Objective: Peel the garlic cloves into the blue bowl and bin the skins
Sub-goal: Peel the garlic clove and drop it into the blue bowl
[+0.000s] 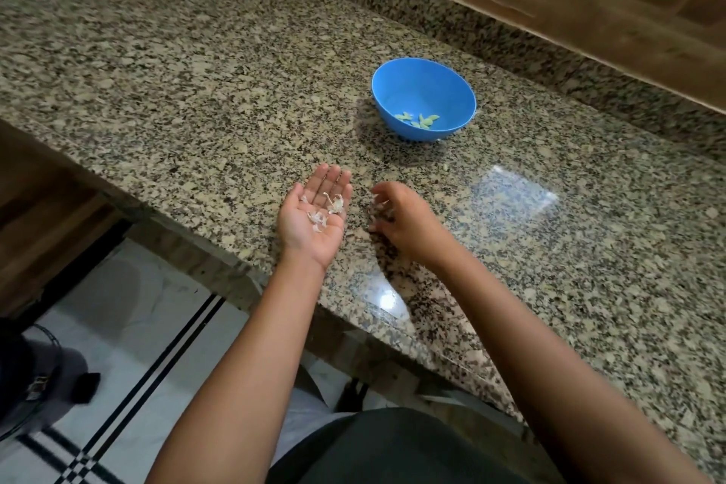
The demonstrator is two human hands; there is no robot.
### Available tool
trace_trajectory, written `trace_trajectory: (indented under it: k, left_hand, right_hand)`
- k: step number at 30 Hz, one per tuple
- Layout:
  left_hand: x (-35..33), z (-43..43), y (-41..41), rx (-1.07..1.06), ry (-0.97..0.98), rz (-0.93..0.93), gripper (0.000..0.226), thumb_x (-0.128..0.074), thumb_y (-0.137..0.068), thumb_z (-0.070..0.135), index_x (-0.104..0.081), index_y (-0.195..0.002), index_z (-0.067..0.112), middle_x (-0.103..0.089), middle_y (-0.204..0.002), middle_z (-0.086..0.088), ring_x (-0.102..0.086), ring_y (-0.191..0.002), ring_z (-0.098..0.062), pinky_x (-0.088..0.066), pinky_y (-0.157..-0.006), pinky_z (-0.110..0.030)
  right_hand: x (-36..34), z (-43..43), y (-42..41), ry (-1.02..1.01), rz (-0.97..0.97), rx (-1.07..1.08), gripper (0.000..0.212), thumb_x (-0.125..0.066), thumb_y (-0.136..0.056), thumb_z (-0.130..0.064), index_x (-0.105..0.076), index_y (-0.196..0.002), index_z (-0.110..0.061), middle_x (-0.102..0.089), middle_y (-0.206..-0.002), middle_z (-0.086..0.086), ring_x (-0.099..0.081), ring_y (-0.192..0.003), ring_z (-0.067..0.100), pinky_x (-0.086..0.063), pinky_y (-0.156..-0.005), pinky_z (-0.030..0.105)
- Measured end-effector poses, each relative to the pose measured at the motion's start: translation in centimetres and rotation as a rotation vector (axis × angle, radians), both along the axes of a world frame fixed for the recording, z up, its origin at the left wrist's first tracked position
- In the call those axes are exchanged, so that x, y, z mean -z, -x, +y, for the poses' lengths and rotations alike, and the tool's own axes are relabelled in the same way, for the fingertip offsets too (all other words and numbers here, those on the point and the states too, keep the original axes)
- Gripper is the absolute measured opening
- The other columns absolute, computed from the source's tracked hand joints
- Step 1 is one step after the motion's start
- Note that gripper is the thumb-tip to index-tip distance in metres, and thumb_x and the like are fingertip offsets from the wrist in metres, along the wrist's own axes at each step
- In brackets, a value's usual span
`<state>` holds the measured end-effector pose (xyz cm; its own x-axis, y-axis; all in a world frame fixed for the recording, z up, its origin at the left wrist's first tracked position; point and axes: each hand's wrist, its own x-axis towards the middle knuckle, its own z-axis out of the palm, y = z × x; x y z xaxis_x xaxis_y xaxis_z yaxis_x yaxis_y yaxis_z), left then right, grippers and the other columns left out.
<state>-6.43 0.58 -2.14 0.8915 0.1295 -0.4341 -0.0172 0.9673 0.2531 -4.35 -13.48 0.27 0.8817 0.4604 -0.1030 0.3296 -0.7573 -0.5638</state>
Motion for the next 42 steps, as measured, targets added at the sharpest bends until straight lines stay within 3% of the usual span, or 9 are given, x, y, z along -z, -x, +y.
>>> trace_trajectory:
  k: [4, 7, 12, 22, 27, 32, 35, 39, 42]
  left_hand:
    - [0.0, 0.1, 0.1, 0.0, -0.015, -0.002, 0.045, -0.025, -0.102, 0.028, -0.06, -0.107, 0.0, -0.067, -0.1, -0.017, -0.066, -0.095, -0.028, -0.052, -0.089, -0.036]
    - [0.0, 0.2, 0.2, -0.002, -0.008, -0.001, 0.045, -0.025, -0.102, 0.028, -0.06, -0.106, 0.0, -0.067, -0.101, -0.016, -0.066, -0.094, -0.027, -0.052, -0.089, -0.036]
    - [0.0, 0.1, 0.3, -0.001, -0.011, 0.012, 0.045, -0.025, -0.102, 0.028, -0.06, -0.108, 0.0, -0.066, -0.103, -0.017, -0.065, -0.097, -0.028, -0.052, -0.09, -0.036]
    - [-0.3, -0.3, 0.7, -0.001, -0.002, 0.03, 0.044, -0.027, -0.102, 0.029, -0.061, -0.106, 0.001, -0.067, -0.1, -0.018, -0.066, -0.094, -0.028, -0.051, -0.092, -0.037]
    - [-0.3, -0.8, 0.4, 0.022, -0.017, 0.064, 0.044, -0.026, -0.102, 0.029, -0.059, -0.108, 0.001, -0.066, -0.101, -0.017, -0.065, -0.096, -0.027, -0.05, -0.092, -0.036]
    - [-0.9, -2.0, -0.3, 0.184, -0.143, 0.127, 0.047, -0.024, -0.102, 0.034, -0.056, -0.124, 0.008, -0.063, -0.117, -0.011, -0.061, -0.089, -0.015, -0.041, -0.052, -0.016]
    - [-1.2, -2.1, -0.9, 0.201, -0.132, 0.1, 0.048, -0.023, -0.101, 0.036, -0.056, -0.124, 0.009, -0.065, -0.112, -0.011, -0.058, -0.089, -0.013, -0.034, -0.056, -0.017]
    - [-1.8, -2.0, -1.1, 0.175, -0.099, 0.107, 0.044, -0.024, -0.102, 0.036, -0.061, -0.107, 0.012, -0.065, -0.095, -0.007, -0.054, -0.059, -0.006, -0.028, -0.037, -0.011]
    - [-2.0, -2.2, -1.1, 0.155, -0.101, 0.119, 0.042, -0.024, -0.103, 0.032, -0.06, -0.106, 0.01, -0.063, -0.092, -0.007, -0.055, -0.07, -0.011, -0.043, -0.05, -0.017]
  right_hand:
    - [-0.6, 0.3, -1.3, -0.081, 0.138, 0.001, 0.046, -0.066, -0.082, -0.001, -0.044, -0.121, -0.013, -0.058, -0.114, 0.002, -0.054, -0.103, 0.012, -0.046, -0.087, 0.017]
    - [-0.5, 0.3, -1.5, -0.065, 0.118, -0.027, 0.04, -0.061, -0.084, 0.004, -0.045, -0.116, -0.013, -0.061, -0.106, 0.001, -0.058, -0.093, 0.01, -0.047, -0.073, 0.009]
    - [-0.1, 0.2, -1.0, -0.058, 0.062, -0.032, 0.032, -0.053, -0.087, 0.007, -0.045, -0.106, -0.017, -0.064, -0.096, -0.002, -0.063, -0.085, 0.007, -0.048, -0.068, 0.01]
    - [0.7, 0.7, 0.8, 0.024, -0.144, -0.078, 0.022, -0.043, -0.087, 0.011, -0.046, -0.094, -0.01, -0.047, -0.091, 0.002, -0.05, -0.09, 0.023, -0.049, -0.081, 0.034]
    - [-0.5, 1.3, 0.9, -0.304, 0.011, 0.152, 0.03, -0.043, -0.089, 0.011, -0.036, -0.087, -0.018, -0.052, -0.084, 0.003, -0.053, -0.075, 0.015, -0.049, -0.061, 0.021]
    - [-3.1, 2.9, 0.6, -0.396, 0.018, 0.027, 0.03, -0.048, -0.087, 0.011, -0.038, -0.097, -0.016, -0.06, -0.082, -0.005, -0.061, -0.077, 0.005, -0.05, -0.062, 0.014]
    - [-3.4, 2.8, 0.3, -0.407, -0.031, 0.041, 0.035, -0.057, -0.084, 0.01, -0.043, -0.096, -0.019, -0.064, -0.079, -0.009, -0.065, -0.076, 0.001, -0.054, -0.067, 0.016]
    - [-3.2, 2.4, 0.1, -0.476, -0.071, 0.117, 0.029, -0.067, -0.08, 0.005, -0.05, -0.094, -0.015, -0.064, -0.08, -0.008, -0.064, -0.075, 0.0, -0.054, -0.069, 0.017]
    - [-3.1, 2.0, -0.2, -0.53, 0.003, 0.167, 0.023, -0.059, -0.086, 0.005, -0.058, -0.099, -0.015, -0.069, -0.091, -0.004, -0.066, -0.085, 0.001, -0.054, -0.074, 0.017]
